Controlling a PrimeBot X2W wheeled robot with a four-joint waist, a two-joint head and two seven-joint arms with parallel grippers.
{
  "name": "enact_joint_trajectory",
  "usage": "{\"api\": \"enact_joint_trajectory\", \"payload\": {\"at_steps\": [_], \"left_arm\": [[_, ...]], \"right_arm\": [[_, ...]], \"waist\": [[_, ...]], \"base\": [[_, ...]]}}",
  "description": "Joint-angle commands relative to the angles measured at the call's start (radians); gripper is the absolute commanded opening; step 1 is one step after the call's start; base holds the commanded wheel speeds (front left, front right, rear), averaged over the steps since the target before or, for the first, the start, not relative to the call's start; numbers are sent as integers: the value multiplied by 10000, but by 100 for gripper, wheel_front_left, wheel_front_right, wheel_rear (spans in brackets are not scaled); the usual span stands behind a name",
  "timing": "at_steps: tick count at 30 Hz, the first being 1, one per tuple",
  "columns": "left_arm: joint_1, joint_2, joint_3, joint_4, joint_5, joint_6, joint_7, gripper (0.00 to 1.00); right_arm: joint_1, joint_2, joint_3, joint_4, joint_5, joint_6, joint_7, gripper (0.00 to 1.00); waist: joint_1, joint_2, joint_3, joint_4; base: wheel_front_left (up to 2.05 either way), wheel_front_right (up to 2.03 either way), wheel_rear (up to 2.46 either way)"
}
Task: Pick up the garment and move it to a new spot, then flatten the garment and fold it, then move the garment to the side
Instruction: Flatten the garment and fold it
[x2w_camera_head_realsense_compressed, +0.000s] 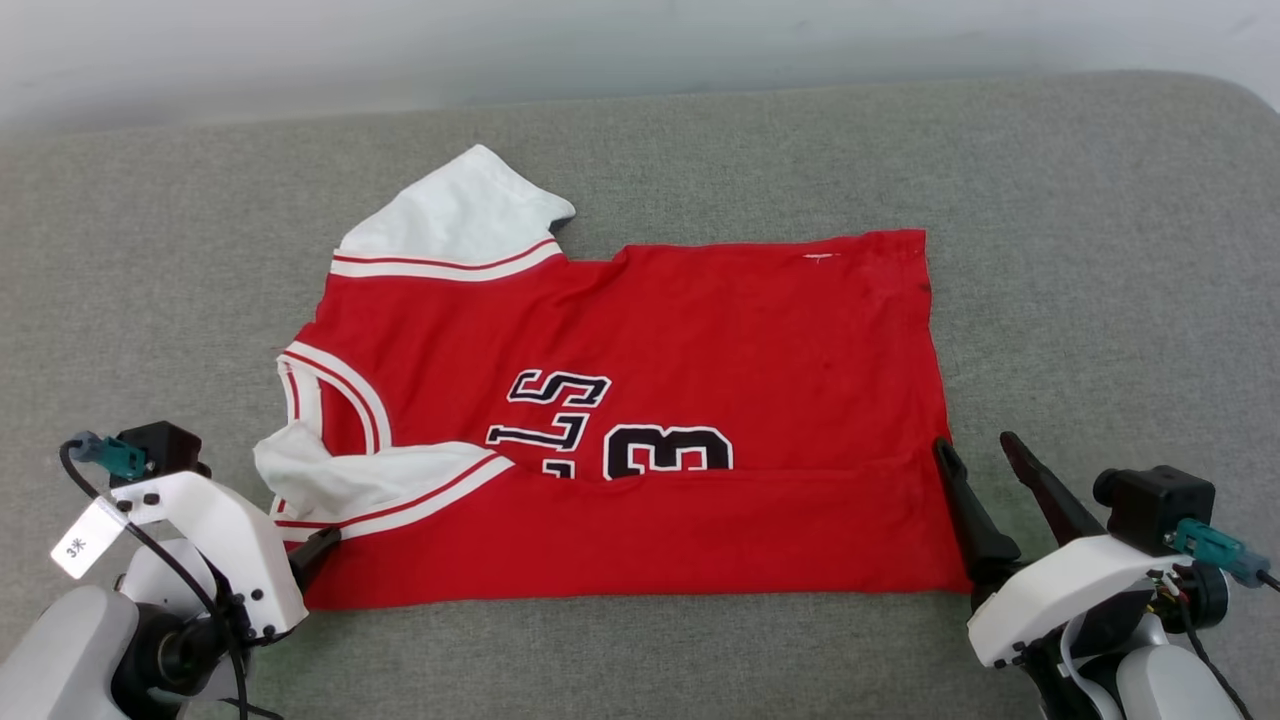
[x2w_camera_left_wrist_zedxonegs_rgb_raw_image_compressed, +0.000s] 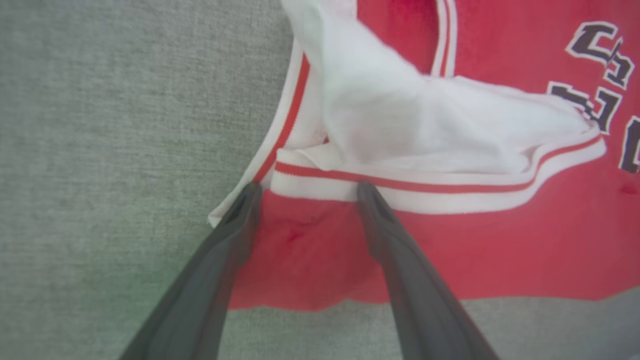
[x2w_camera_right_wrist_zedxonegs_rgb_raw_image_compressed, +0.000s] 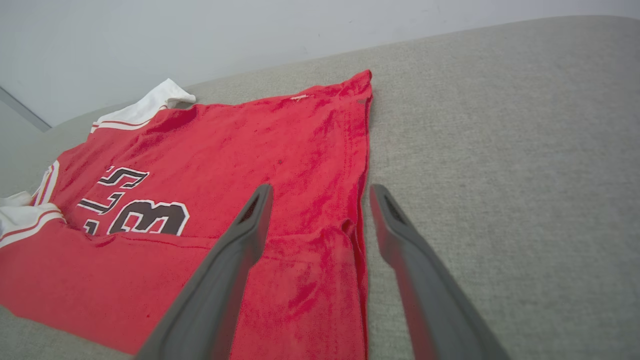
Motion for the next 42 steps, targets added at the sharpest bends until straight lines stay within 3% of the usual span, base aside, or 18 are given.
{"api": "enact_joint_trajectory", "payload": {"at_steps": [1, 3, 4, 5, 6, 13, 26, 37, 39, 42], "left_arm": [[191, -129, -270, 362, 18, 23, 223, 100], [251, -305, -443, 496, -93, -84, 381, 100], [273, -432, -489, 508, -164, -159, 410, 78], [276, -515, -539, 519, -191, -257, 390, 24], [267, -640, -542, 481, -271, -358, 305, 0], [95, -493, -344, 23, -113, -617, -200, 0], [318, 45, -92, -1922, 466, 22, -739, 0], [156, -280, -242, -2166, 554, 17, -955, 0], [130, -313, -253, -2136, 598, -54, -1067, 0], [218, -327, -218, -2129, 679, -81, -1326, 0]], "right_arm": [[-157, -45, -18, 54, 121, -10, -50, 100], [-207, -40, -55, 113, 170, -10, -95, 100], [-227, -61, -84, 143, 168, -10, -114, 100], [-227, -81, -122, 185, 204, -10, -98, 100], [-225, -112, -171, 215, 226, -10, -83, 100], [-278, -323, -574, 362, 216, -10, 277, 100], [45, -1047, -320, -187, 832, -10, 4645, 100], [-45, -1091, 695, -41, 1352, -7, 6335, 100], [-42, -1101, 763, 43, 1406, -7, 6442, 0], [-116, -1215, 659, -41, 1412, -7, 6394, 0]], "waist": [[0, -1, 110, -77], [0, -1, 149, -98], [0, -1, 167, -103], [0, -1, 170, -99], [0, -1, 170, -87], [0, -1, -11, 65], [0, -1, 42, 336], [0, -1, 517, 711], [0, -1, 499, 755], [0, -1, 345, 765]], "base": [[0, 0, 0], [0, 0, 0], [0, 0, 0], [0, 0, 0], [0, 0, 0], [0, 0, 0], [0, 0, 0], [0, 0, 0], [0, 0, 0], [0, 0, 0]]}}
